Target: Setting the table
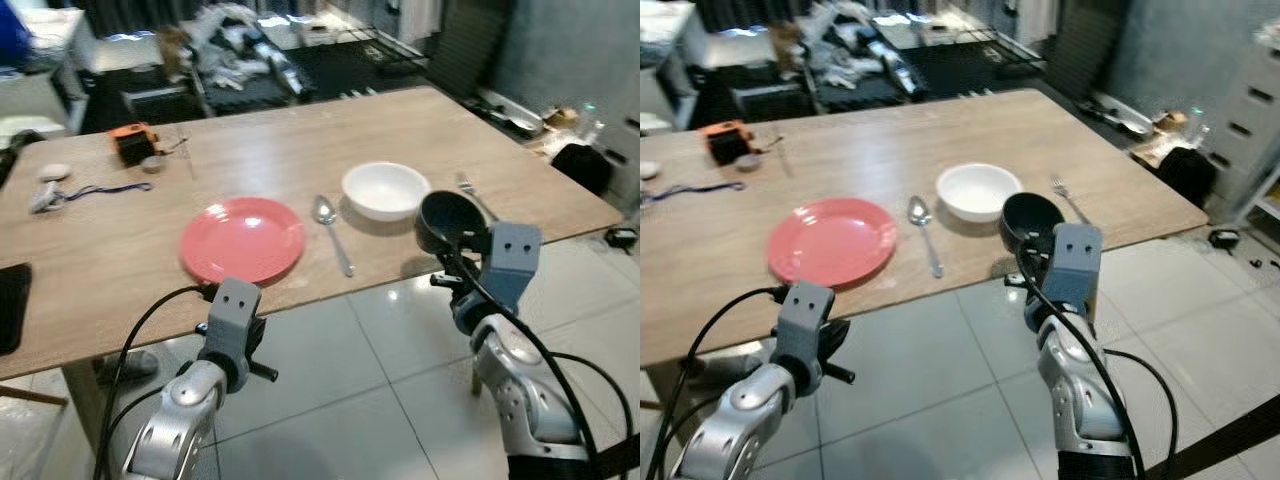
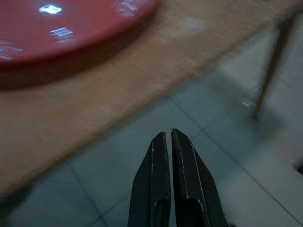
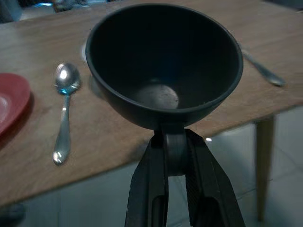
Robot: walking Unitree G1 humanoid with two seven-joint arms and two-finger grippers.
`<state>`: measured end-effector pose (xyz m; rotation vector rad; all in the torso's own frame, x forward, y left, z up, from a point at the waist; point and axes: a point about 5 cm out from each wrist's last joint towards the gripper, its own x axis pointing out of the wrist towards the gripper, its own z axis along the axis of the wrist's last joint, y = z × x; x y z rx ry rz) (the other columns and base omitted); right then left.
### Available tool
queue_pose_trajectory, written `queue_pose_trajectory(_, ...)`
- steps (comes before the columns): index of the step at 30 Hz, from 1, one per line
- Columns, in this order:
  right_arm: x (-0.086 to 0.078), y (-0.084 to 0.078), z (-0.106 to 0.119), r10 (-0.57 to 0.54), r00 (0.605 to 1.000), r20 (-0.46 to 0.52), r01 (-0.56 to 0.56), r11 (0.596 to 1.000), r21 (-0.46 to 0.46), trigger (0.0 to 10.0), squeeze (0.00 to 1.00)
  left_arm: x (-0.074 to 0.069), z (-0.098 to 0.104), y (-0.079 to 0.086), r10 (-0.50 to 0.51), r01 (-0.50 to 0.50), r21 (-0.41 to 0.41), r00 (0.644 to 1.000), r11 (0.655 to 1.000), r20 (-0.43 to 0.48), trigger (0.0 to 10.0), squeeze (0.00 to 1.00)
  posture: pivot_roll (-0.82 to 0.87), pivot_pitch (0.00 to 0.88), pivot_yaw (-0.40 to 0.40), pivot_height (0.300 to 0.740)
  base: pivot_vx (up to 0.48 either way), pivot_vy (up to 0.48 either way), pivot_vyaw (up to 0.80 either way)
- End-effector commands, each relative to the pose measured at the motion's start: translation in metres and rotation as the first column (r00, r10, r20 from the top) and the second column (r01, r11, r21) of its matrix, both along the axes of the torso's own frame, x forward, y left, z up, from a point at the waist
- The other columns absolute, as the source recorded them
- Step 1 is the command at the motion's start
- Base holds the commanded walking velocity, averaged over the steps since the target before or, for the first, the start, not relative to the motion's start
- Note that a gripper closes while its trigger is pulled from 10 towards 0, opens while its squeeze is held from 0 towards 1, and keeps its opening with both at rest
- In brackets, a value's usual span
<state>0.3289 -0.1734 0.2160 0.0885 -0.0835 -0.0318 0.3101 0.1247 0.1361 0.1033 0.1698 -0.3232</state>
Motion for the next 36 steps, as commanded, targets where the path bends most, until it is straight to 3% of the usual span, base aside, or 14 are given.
queue_pose_trajectory(1,-0.0017,-0.0029,0.0002,-0.013,1.000,0.007,0.013,1.000,0.002,10.0,0.00,-0.0012,-0.0055,0.0001,0.001,-0.001,0.015,1.000,1.000,-0.020,10.0,0.00,-0.03,0.196,0.058,0.740,0.000,0.000,0.00)
queue_pose_trajectory(14,-0.0017,-0.0013,-0.0005,-0.005,1.000,0.007,0.005,1.000,0.001,10.0,0.00,0.0001,-0.0105,0.0073,0.046,-0.046,0.014,0.998,0.999,-0.034,10.0,0.00,-0.03,0.194,0.057,0.740,-0.157,0.000,0.00)
queue_pose_trajectory(36,-0.0023,0.0006,-0.0013,0.001,1.000,0.009,-0.001,1.000,0.002,10.0,0.00,0.0042,-0.0084,0.0091,0.059,-0.059,0.029,0.998,0.998,-0.024,10.0,0.00,-0.03,0.185,0.060,0.740,0.434,0.012,0.00)
